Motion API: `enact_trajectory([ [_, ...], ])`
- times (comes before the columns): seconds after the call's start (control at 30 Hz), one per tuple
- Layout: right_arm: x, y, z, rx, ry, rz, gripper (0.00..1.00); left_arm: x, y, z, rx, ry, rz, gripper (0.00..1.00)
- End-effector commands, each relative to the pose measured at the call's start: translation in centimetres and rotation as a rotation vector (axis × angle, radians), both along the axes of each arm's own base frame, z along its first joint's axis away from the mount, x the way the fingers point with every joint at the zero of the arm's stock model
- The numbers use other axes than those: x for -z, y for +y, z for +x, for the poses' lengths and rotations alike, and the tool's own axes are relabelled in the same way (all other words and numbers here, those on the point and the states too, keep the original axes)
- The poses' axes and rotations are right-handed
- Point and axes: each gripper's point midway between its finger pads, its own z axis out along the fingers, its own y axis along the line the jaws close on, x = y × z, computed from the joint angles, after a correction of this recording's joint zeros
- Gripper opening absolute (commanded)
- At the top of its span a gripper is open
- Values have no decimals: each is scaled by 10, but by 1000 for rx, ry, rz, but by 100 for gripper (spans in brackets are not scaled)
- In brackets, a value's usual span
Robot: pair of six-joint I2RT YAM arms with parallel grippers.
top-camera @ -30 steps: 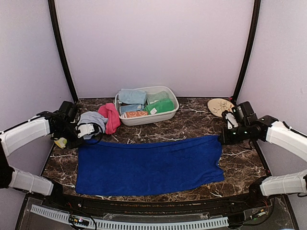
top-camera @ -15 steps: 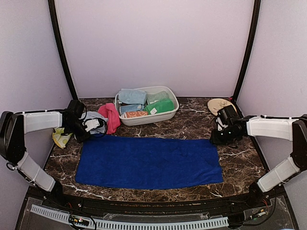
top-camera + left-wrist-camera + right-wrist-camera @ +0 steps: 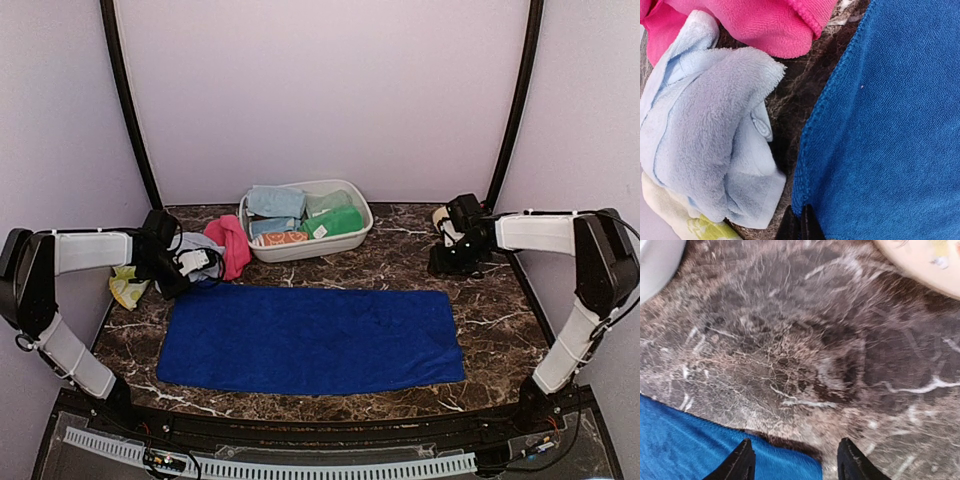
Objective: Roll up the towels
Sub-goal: Flatten out the towel at the center of the board.
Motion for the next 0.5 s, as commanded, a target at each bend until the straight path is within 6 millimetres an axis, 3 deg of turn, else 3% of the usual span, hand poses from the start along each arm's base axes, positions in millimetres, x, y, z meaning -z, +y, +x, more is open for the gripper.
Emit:
enact_trajectory([
  [0.0,29,13,-5,-87,110,14,53,-10,-1,4,-13,-3,-22,0],
  [0.3,54,21,-28,-143,205,52,42,-18,-1,7,-7,-14,-19,0],
  [0.37,54,21,-29,-144,210,55,36,-18,0,8,-7,-14,-18,0],
  [0.47,54,18,-32,-145,218,40,36,-18,1,6,-8,-11,-15,0],
])
